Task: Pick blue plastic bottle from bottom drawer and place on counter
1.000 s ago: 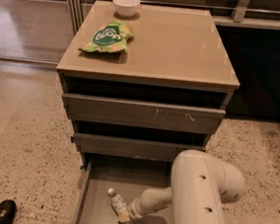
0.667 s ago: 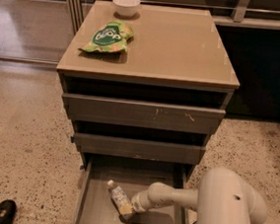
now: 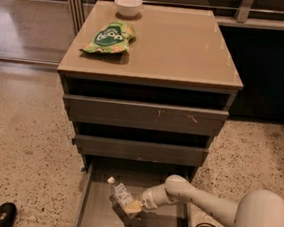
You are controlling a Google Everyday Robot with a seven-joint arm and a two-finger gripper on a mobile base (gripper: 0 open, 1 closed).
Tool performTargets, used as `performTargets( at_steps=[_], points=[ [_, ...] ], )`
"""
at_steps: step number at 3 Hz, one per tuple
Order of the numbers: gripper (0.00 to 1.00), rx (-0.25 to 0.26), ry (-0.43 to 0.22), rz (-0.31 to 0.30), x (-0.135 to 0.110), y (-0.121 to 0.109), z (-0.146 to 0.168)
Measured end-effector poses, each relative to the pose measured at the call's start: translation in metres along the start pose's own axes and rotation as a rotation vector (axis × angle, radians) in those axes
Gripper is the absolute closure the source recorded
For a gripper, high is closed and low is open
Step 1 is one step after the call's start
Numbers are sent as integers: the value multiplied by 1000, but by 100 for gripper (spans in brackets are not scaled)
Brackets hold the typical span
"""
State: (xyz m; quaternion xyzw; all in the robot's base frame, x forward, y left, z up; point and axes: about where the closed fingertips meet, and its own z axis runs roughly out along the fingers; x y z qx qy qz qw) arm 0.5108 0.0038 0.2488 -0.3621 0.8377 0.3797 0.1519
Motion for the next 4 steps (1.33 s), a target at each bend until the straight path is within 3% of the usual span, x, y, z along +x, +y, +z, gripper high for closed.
performTargets(
  at_steps=[2,4],
  points=[
    [100,-23,19,19,-11,4,-10],
    [100,-45,-61,15,-62,25,-90]
  ],
)
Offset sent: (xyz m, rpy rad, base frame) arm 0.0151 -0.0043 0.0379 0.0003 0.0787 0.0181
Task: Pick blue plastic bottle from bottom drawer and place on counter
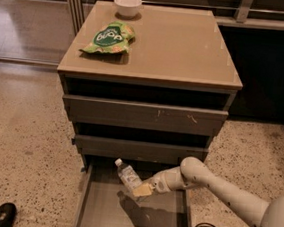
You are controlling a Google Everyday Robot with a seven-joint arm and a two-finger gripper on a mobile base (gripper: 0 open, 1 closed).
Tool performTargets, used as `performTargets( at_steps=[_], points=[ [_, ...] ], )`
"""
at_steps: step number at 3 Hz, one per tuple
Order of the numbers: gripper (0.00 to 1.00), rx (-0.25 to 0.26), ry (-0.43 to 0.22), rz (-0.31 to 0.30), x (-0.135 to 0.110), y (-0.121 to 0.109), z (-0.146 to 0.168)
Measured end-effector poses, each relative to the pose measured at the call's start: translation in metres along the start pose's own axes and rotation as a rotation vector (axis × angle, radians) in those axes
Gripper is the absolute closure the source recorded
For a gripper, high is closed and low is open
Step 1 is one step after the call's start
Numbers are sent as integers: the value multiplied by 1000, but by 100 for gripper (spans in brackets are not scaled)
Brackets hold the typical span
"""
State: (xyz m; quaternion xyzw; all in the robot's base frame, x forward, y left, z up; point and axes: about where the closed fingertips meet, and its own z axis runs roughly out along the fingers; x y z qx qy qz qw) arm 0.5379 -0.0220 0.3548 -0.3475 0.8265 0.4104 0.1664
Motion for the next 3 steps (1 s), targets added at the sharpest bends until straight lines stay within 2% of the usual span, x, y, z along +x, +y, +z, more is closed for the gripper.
performTargets(
  at_steps=[1,2,3],
  points=[
    [100,-5,-32,-24,-24,15,-39],
    [100,-44,-71,-67,-46,34,-72],
    [100,-47,-69,-68,-46,35,-71]
  ],
)
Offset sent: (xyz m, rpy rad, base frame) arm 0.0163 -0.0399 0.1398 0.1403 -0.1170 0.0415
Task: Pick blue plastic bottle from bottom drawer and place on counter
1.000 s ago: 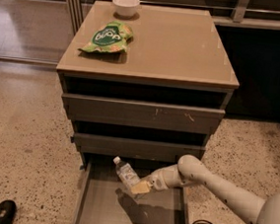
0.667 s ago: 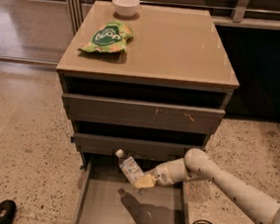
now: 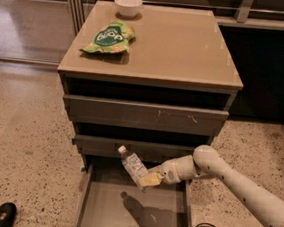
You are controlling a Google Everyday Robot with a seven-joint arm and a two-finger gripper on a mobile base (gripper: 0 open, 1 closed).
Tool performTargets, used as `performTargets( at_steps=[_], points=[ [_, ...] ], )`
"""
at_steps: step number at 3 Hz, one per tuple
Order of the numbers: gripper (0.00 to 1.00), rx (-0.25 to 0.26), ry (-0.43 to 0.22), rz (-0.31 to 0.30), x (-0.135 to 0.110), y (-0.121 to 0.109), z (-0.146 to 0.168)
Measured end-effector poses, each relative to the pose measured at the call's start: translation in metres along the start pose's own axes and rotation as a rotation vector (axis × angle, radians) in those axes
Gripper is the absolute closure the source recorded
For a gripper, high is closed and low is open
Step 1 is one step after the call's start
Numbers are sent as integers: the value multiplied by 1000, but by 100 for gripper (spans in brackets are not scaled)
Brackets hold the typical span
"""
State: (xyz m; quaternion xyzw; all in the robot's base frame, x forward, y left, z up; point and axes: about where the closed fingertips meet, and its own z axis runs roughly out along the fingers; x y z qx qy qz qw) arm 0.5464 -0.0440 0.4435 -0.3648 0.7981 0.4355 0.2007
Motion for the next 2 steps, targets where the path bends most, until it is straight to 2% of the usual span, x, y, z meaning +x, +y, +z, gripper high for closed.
performTargets(
  at_steps=[1,2],
  points=[
    [100,-38,-12,-34,-13,27,-15],
    [100,-66,-64,-66,-34,56,-46]
  ],
)
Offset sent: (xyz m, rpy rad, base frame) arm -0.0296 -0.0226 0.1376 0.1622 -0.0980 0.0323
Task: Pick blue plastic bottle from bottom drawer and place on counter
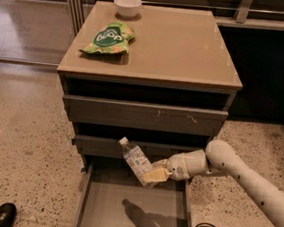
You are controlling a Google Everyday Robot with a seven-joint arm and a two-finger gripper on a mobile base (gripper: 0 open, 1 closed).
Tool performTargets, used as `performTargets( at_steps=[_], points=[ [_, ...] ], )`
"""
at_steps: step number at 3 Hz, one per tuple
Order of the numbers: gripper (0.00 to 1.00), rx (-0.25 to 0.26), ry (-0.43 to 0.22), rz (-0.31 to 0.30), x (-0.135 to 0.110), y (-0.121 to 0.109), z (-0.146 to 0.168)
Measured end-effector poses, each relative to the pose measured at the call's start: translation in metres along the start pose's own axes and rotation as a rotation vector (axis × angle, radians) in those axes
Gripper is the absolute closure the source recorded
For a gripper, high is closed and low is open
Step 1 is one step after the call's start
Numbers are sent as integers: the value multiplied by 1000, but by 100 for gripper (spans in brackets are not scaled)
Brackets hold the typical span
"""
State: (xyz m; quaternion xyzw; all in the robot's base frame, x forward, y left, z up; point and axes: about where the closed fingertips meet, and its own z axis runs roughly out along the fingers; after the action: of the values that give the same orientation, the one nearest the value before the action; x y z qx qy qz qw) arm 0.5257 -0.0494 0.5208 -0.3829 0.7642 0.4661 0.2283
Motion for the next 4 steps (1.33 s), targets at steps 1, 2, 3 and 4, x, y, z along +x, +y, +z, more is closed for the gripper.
performTargets(
  at_steps=[1,2,3,4],
  points=[
    [100,-27,-58,-23,-22,27,-30],
    [100,-6,-91,-55,-42,44,-58],
    [100,-6,-91,-55,-43,44,-58],
    [100,-16,-118,-98,-63,62,-72]
  ],
)
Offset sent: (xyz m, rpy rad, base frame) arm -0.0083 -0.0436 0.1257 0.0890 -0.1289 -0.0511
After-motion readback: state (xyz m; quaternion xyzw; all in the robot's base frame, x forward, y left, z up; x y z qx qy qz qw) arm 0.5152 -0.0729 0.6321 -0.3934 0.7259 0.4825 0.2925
